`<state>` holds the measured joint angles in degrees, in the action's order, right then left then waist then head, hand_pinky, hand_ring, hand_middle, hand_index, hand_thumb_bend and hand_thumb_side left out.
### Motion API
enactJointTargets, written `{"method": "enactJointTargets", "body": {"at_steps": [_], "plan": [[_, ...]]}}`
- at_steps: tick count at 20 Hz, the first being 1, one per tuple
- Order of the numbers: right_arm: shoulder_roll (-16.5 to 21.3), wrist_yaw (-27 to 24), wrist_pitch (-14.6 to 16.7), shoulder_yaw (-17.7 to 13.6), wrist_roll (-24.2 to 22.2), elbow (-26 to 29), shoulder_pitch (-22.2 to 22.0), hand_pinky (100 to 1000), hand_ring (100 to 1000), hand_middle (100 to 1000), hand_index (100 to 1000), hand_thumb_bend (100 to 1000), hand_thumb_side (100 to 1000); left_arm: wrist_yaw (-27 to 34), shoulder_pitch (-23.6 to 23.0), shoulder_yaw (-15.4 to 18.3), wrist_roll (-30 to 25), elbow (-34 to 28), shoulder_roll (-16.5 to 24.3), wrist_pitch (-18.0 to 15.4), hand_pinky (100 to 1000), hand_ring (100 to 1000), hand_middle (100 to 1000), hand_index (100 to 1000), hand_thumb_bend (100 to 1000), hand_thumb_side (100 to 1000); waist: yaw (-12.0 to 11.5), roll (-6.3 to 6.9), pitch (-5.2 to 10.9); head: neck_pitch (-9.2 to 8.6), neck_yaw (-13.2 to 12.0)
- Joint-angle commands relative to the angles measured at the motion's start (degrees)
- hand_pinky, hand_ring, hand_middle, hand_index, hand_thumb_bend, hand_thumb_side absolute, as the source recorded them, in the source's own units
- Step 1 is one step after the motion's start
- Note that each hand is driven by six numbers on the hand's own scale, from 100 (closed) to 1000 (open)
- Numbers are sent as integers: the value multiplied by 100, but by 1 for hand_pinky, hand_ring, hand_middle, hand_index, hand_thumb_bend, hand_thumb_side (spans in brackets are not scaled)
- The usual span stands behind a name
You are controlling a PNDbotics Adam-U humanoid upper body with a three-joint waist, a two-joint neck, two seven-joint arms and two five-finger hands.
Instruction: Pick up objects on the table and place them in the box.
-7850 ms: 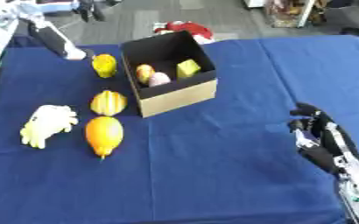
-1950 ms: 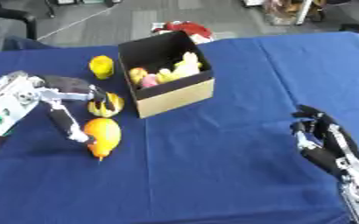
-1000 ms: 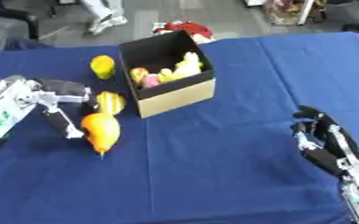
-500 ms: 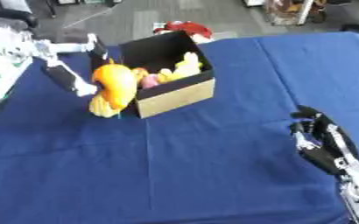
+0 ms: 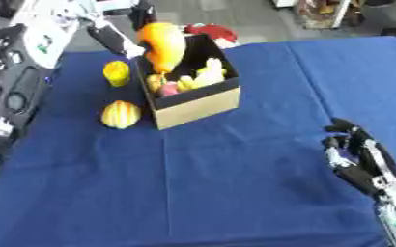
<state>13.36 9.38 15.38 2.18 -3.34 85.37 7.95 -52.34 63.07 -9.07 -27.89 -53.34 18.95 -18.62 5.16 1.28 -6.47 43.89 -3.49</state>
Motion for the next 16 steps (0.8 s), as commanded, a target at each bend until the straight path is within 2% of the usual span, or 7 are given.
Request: {"method": "enactJointTargets", "body": {"at_steps": [1, 5, 6, 7, 8, 9, 16], "plan": [[42, -32, 14, 9, -31, 61, 40, 751, 671, 738, 884, 100, 276, -673, 215, 271, 769, 413, -216, 337, 707, 602, 552, 703, 194, 182, 10, -83, 106, 23, -48], [42, -40, 11, 10, -33, 56, 38, 751, 671, 737, 884, 100, 275, -1035, 191, 436, 1478, 838, -401, 640, 744, 683, 662, 809, 216, 178, 17, -92, 99, 23, -63], [42, -41, 11, 9, -32, 57, 39, 751, 671, 737, 884, 100, 275, -1057, 181, 443, 1585, 909, -418, 650, 744, 683, 662, 809, 216, 178, 17, -93, 97, 23, -62], [42, -42, 11, 8, -31, 57, 40, 751, 671, 738, 884, 100, 275, -1068, 166, 436, 1649, 969, -427, 633, 766, 734, 742, 890, 273, 267, 17, -93, 95, 23, -55], [41, -43, 11, 7, -31, 58, 40, 751, 671, 738, 884, 100, 275, -1076, 153, 423, 1687, 1012, -426, 599, 778, 753, 772, 920, 297, 361, 15, -93, 93, 23, -48], [40, -43, 11, 7, -32, 59, 42, 751, 671, 738, 884, 100, 275, -1095, 143, 412, 1721, 1036, -419, 573, 783, 759, 784, 930, 310, 391, 14, -93, 90, 23, -45], [43, -45, 10, 4, -29, 58, 43, 751, 672, 738, 884, 100, 270, -1275, 100, 399, 1832, 1069, -362, 592, 821, 808, 872, 979, 367, 475, 2, -100, 86, 23, -35]]}}
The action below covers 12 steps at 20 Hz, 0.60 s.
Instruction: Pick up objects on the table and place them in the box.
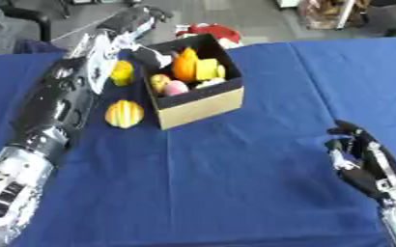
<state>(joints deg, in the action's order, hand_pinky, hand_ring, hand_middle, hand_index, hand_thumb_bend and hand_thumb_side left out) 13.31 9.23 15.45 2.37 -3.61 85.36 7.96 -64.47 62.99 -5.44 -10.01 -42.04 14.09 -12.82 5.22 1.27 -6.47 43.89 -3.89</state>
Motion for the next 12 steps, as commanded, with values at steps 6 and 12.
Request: {"method": "enactJointTargets", "body": {"at_steps": [6, 12], "plan": [[55, -26, 5, -23, 1, 56, 41, 751, 672, 738, 884, 100, 275, 144, 60, 48, -99, -267, 295, -98, 816, 791, 846, 945, 326, 404, -8, -98, 84, 23, 21], [82, -13, 4, -43, 17, 55, 33, 751, 672, 738, 884, 100, 275, 927, -99, -98, -1337, -707, 967, -900, 811, 768, 815, 917, 345, 375, -32, -62, 90, 23, 72]]}}
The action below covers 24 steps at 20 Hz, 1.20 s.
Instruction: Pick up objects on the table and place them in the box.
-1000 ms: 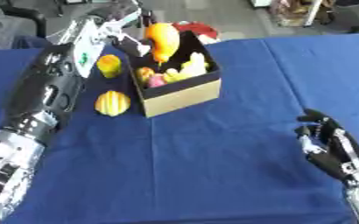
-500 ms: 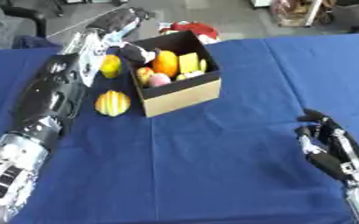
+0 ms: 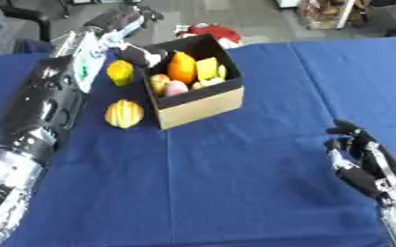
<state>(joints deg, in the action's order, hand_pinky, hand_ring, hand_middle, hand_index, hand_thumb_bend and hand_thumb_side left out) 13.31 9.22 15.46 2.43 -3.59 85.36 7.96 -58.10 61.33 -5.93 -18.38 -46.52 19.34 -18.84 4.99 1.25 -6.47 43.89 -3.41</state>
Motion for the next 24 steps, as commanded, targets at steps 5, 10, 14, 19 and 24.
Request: {"method": "enactJointTargets", "body": {"at_steps": [5, 10, 14, 19, 24], "plan": [[94, -1, 5, -51, 16, 61, 34, 751, 672, 738, 884, 100, 277, 385, -198, -96, -1734, -311, 943, -607, 796, 745, 794, 894, 404, 382, -38, -30, 92, 23, 54], [102, 0, 9, -54, 19, 58, 58, 751, 672, 738, 884, 100, 277, 237, -488, -86, -2235, -127, 958, -584, 792, 740, 788, 890, 419, 465, -36, -52, 74, 23, 55], [95, -5, 15, -54, 19, 55, 74, 751, 672, 738, 884, 100, 276, 136, -654, -133, -2268, -25, 810, -613, 794, 743, 793, 898, 423, 498, -22, -77, 60, 23, 46], [87, -8, 17, -54, 19, 58, 82, 751, 672, 738, 884, 100, 276, -44, -814, -194, -2120, 151, 636, -612, 788, 737, 788, 889, 410, 473, -15, -80, 51, 23, 40], [85, -7, 14, -65, 28, 55, 76, 751, 672, 738, 884, 100, 276, -235, -905, -250, -1906, 306, 500, -655, 757, 693, 744, 849, 399, 273, -1, -87, 52, 23, 24]]}}
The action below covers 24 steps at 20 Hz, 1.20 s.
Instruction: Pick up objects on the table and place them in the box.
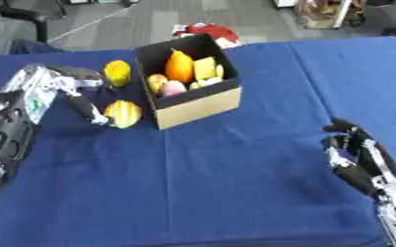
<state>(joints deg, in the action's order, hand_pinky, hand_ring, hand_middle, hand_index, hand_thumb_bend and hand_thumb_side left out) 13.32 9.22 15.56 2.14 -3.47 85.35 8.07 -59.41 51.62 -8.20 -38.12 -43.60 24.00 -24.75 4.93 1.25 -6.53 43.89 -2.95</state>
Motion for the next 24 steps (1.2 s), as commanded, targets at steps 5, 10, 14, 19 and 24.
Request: {"method": "enactJointTargets", "body": {"at_steps": [5, 10, 14, 19, 24], "plan": [[74, -8, 3, -32, 11, 60, 58, 751, 672, 739, 884, 100, 276, -249, 54, 13, 856, -46, 9, 92, 670, 563, 583, 731, 281, 252, 9, -80, 56, 23, -16], [81, -7, 0, -41, 18, 59, 50, 751, 672, 739, 884, 100, 276, 221, 82, 151, 1730, -442, 102, 401, 591, 445, 434, 585, 100, 329, 18, -76, 58, 23, -11], [87, -5, -2, -46, 23, 52, 40, 751, 672, 738, 884, 100, 275, 858, 289, 249, 1768, -1100, 280, 579, 596, 439, 423, 578, 100, 204, 21, -73, 68, 23, -10], [72, -15, 1, -19, -1, 43, 32, 751, 672, 738, 884, 100, 274, 1076, 926, 477, 1928, -1501, 119, 1005, 611, 451, 435, 595, 100, 191, 28, -88, 88, 23, -57], [22, -38, 5, 23, -43, 42, 59, 751, 672, 739, 884, 100, 272, 491, 1408, 500, 2410, -797, -768, 1319, 622, 469, 457, 619, 100, 195, 101, -146, 65, 23, -175]]}}
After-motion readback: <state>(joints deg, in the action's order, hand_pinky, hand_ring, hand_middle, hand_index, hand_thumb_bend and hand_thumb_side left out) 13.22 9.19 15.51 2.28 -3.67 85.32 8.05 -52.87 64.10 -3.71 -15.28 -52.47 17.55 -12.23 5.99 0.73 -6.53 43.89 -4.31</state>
